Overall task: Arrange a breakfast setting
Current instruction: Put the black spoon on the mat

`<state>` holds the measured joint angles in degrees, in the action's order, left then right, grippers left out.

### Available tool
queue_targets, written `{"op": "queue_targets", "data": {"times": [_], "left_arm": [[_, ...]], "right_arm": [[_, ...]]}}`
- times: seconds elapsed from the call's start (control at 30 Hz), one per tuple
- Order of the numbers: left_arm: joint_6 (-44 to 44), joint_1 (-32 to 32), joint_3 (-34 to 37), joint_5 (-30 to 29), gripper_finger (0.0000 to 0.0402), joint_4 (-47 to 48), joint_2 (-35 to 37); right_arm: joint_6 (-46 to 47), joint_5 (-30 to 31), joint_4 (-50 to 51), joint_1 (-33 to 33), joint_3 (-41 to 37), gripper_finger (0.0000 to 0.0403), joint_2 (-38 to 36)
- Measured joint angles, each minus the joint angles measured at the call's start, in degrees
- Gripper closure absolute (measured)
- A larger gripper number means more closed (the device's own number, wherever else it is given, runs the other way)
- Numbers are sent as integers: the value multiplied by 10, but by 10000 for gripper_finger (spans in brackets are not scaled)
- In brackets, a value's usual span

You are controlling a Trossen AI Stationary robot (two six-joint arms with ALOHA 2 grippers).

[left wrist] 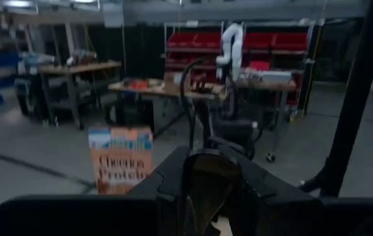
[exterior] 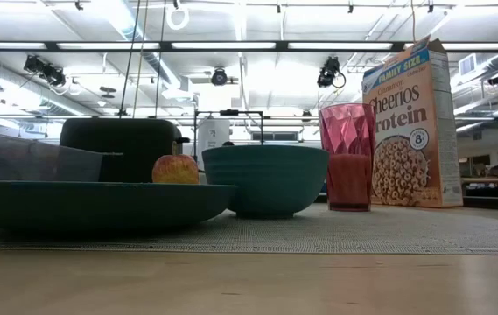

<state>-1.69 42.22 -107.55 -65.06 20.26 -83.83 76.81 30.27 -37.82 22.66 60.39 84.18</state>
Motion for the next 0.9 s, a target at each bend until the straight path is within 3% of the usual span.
{"op": "queue_targets", "data": {"times": [0.1,0.27,0.53,0.7,0.9], "left_arm": [[57,0,0,6,322,-45,1],[133,-7,0,9,322,-97,1],[136,-56,0,82,322,-97,1],[129,-87,1,132,322,-96,-2],[129,-113,1,149,322,-84,-2]], "right_arm": [[-7,-30,-75,-12,-4,178,0],[-4,-64,-102,-24,-4,178,0],[-5,-100,-140,-48,-4,203,0],[-20,-109,-158,-54,-4,248,0],[-21,-107,-161,-57,-4,337,0]]}}
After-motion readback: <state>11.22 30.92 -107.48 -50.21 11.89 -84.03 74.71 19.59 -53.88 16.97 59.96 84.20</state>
